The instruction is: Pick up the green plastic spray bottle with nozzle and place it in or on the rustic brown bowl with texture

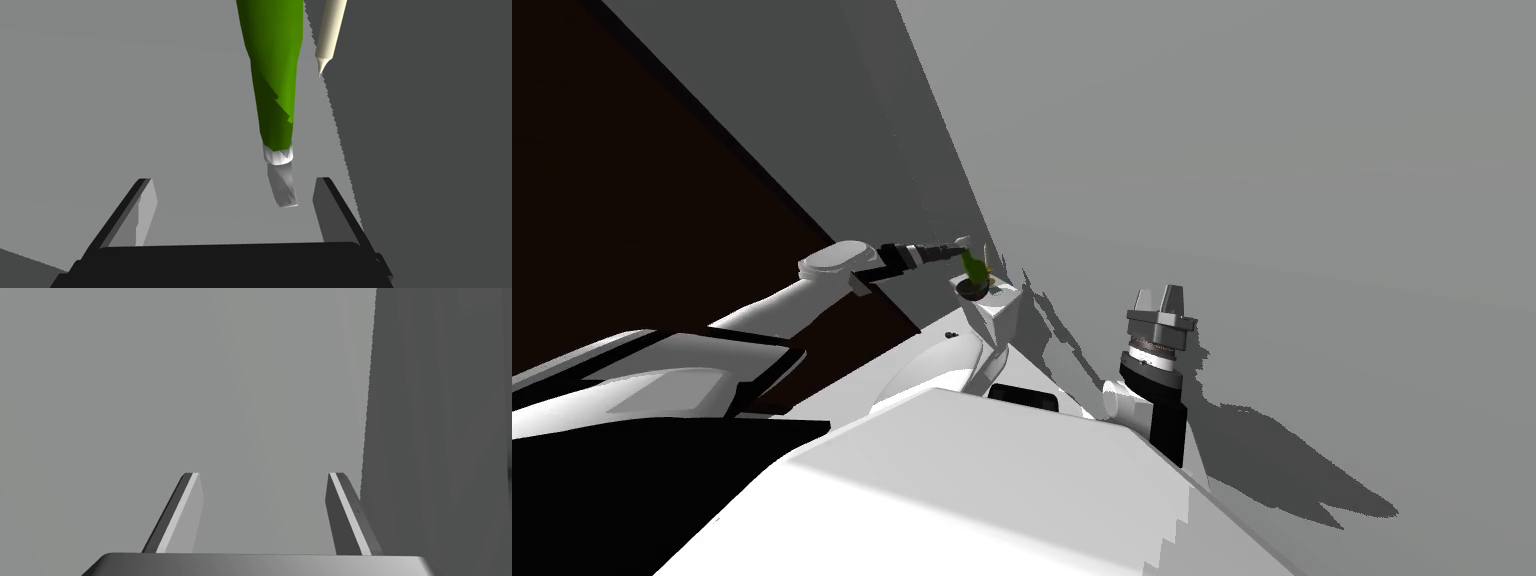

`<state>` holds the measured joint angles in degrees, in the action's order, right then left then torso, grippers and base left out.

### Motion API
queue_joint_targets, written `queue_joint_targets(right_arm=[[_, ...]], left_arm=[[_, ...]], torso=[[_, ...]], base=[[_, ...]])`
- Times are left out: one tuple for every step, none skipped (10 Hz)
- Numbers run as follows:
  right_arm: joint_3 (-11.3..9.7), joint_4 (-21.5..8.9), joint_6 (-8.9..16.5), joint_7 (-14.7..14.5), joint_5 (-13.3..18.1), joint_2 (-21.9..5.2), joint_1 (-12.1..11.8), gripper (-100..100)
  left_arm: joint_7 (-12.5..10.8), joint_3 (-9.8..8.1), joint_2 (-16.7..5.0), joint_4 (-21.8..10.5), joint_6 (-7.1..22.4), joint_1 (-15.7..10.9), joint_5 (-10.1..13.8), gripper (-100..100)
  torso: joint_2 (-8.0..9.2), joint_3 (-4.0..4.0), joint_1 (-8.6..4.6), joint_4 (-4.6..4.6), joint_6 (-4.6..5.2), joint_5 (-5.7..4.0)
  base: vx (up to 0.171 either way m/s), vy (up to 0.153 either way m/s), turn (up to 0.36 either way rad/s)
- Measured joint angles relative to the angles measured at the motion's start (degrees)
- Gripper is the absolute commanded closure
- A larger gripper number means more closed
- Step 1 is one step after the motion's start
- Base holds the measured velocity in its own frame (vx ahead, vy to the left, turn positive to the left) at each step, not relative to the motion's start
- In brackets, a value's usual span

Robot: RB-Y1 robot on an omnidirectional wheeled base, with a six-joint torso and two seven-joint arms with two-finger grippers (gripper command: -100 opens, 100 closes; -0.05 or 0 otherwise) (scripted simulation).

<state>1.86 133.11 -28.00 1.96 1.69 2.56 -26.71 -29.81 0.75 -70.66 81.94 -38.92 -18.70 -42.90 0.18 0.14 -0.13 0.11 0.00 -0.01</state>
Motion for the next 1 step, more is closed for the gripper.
queue_joint_targets(right_arm=[[0.00,0.00,0.00,0.00,0.00,0.00,0.00,0]], left_arm=[[0.00,0.00,0.00,0.00,0.00,0.00,0.00,0]], torso=[[0.00,0.00,0.00,0.00,0.00,0.00]], base=[[0.000,0.000,0.000]])
